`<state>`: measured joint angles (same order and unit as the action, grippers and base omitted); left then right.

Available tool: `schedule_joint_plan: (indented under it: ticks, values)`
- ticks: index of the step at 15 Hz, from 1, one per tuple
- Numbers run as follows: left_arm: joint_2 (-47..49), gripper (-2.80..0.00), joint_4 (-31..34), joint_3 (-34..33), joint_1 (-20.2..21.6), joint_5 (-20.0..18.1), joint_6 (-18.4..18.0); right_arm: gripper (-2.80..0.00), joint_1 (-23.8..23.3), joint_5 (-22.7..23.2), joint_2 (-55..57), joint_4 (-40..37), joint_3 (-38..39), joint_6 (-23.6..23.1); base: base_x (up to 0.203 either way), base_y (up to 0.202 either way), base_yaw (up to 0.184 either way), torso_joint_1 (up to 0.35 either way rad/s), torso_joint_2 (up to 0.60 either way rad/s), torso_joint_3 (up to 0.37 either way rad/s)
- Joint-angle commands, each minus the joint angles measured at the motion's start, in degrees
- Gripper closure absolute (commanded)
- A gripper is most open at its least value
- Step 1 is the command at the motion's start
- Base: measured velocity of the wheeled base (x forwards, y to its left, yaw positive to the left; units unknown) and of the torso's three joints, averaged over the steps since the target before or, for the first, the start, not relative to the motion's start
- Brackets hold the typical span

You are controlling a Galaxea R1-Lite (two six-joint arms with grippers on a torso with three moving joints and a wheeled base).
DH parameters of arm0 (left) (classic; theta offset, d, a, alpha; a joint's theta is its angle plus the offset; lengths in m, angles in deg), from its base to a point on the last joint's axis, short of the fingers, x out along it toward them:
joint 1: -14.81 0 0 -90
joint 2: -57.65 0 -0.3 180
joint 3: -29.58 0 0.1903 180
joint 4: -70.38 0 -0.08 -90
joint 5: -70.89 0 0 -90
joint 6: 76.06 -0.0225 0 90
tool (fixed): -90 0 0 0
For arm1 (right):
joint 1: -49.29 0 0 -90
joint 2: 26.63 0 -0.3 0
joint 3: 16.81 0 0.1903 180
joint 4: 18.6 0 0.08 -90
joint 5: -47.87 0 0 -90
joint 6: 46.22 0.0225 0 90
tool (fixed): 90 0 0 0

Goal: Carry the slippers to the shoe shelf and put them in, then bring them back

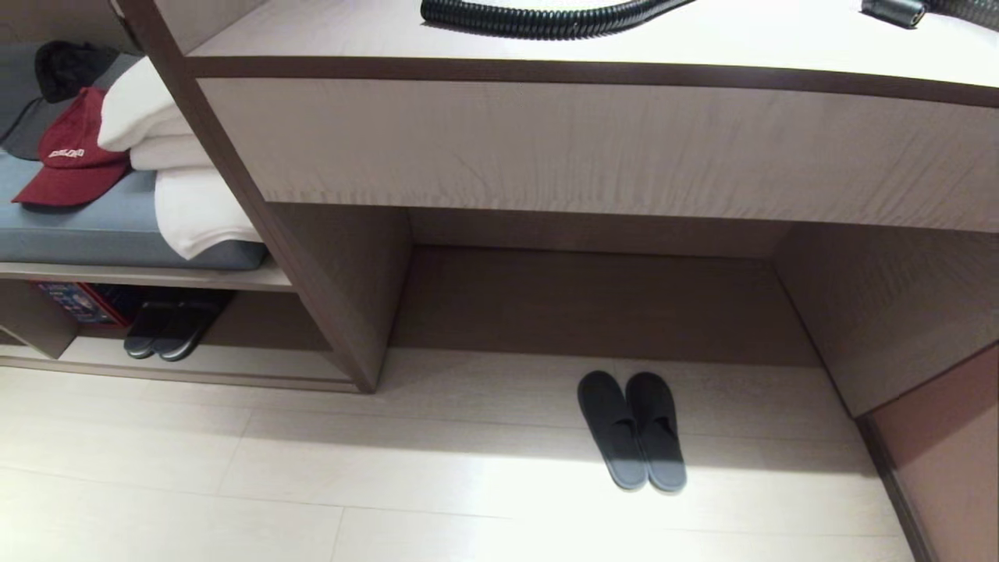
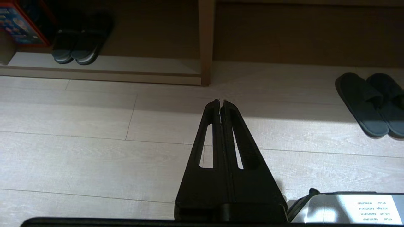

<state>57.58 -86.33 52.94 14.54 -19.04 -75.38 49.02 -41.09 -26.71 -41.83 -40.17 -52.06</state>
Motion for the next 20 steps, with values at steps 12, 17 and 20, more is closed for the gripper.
schedule_joint_plan:
  ticks: [12, 17, 20]
  values:
    - [0.1, 0.0, 0.0, -0.1, 0.0, 0.0, 0.0, 0.0, 0.0, 0.0, 0.0, 0.0, 0.0, 0.0, 0.0, 0.0, 0.0, 0.002, 0.0, 0.203]
    - [0.1, 0.0, 0.0, -0.1, 0.0, 0.0, 0.0, 0.0, 0.0, 0.0, 0.0, 0.0, 0.0, 0.0, 0.0, 0.0, 0.0, 0.003, 0.0, 0.201]
    - [0.1, 0.0, 0.0, -0.1, 0.0, 0.0, 0.0, 0.0, 0.0, 0.0, -0.1, 0.0, 0.0, 0.0, 0.0, 0.0, 0.0, 0.008, 0.0, 0.203]
